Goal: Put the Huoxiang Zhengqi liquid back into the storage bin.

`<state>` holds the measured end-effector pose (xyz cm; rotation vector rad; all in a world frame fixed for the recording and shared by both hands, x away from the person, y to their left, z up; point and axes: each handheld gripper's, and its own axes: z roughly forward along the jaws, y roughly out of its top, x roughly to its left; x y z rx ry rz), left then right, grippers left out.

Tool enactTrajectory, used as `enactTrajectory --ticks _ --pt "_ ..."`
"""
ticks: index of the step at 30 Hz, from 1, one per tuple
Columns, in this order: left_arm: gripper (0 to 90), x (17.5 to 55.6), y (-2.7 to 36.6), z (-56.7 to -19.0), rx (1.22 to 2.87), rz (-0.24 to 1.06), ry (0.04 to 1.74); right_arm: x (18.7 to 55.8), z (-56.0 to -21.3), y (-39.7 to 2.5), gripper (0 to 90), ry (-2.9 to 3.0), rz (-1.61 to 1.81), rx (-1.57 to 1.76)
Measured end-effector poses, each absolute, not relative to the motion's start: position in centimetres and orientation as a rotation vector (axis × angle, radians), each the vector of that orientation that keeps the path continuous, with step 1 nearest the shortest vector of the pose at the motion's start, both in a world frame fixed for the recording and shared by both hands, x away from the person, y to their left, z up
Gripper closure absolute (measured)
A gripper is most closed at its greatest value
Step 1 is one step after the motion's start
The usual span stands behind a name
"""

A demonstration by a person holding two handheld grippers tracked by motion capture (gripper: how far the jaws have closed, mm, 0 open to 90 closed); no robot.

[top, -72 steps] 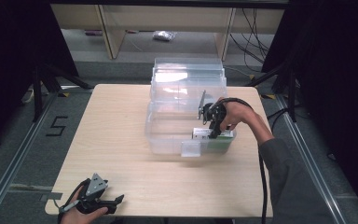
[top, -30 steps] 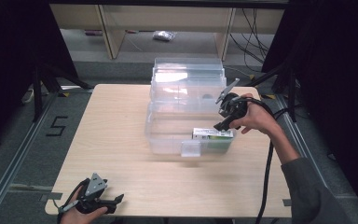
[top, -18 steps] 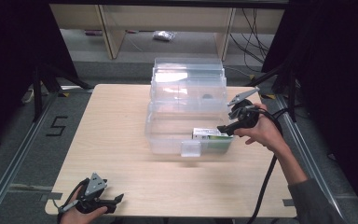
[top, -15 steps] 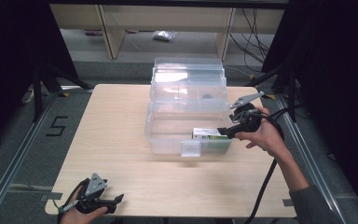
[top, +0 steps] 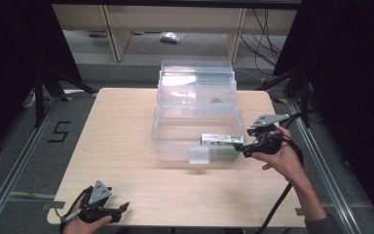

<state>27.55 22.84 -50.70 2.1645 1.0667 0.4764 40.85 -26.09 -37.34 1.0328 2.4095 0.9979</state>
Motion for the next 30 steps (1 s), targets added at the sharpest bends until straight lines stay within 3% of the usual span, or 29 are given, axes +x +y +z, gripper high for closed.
enactTrajectory --ticks 30 --pt "18.0 27.5 22.7 -50.7 2.170 0.474 1.065 35.2 -41.8 -26.7 20.6 2.313 1.144 1.087"
